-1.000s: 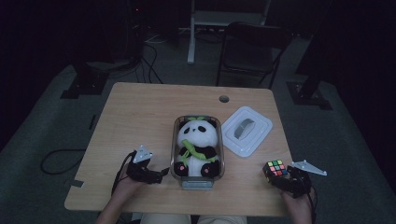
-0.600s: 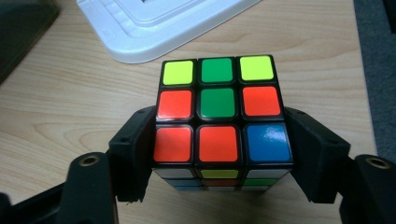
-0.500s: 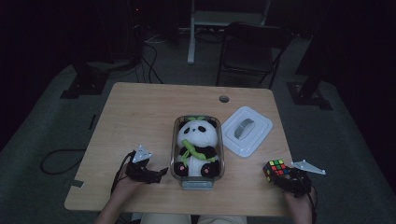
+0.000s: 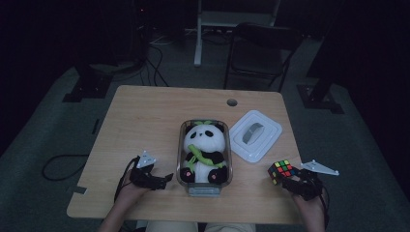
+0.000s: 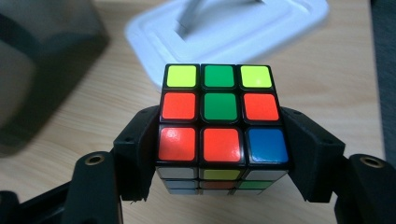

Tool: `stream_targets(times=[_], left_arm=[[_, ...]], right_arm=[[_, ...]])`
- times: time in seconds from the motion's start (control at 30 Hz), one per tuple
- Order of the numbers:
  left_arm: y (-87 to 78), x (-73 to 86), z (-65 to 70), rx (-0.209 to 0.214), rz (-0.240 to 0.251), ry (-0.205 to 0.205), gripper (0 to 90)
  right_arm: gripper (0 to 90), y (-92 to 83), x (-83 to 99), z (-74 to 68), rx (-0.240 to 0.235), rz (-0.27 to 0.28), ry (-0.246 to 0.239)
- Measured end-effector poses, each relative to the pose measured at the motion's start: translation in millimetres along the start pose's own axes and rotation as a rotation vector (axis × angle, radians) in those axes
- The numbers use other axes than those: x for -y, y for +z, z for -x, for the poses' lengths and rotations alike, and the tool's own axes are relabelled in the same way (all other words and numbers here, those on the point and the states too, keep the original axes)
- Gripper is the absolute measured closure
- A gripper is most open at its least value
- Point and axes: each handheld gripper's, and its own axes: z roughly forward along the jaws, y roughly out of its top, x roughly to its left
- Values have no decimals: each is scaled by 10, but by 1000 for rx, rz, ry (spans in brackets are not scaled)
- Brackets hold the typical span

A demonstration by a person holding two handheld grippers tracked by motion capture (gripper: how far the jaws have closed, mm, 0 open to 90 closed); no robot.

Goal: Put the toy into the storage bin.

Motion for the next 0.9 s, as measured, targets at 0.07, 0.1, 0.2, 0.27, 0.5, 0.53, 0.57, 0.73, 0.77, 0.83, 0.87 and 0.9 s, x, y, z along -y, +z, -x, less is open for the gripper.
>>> stream_targets(times=[0.07,0.1,0.2,0.27,0.5,0.53,0.57,0.73,0.77,0.83,0.87,0.9], left_arm=[[5,6,3,-7,-6,6,43],[6,8,4,-6,-8,7,43],[8,17,0,-7,-15,10,43],[13,26,-8,-7,-23,11,43],[27,53,-22,-18,-46,14,43],[30,55,-23,-21,-49,12,43],[33,58,-24,-25,-48,13,43],[53,69,-25,-36,-73,21,43],[60,74,-23,-40,-79,24,43],[72,83,-19,-49,-82,25,43],[72,82,-19,-50,-84,29,47],[73,80,-17,-51,-86,30,47]], right_arm=[[340,-23,-72,-50,-21,10,-9],[339,-35,-107,-77,-27,18,-15],[339,-70,-215,-161,-49,36,-35],[340,-87,-290,-224,-63,44,-56],[340,-138,-559,-468,-122,75,-134],[340,-147,-598,-508,-134,82,-142],[340,-157,-635,-550,-149,89,-151],[339,-191,-819,-801,-219,113,-215],[340,-193,-851,-851,-233,115,-227],[340,-195,-911,-940,-271,122,-243],[340,-192,-941,-985,-291,123,-251],[340,-193,-968,-1033,-304,125,-261]])
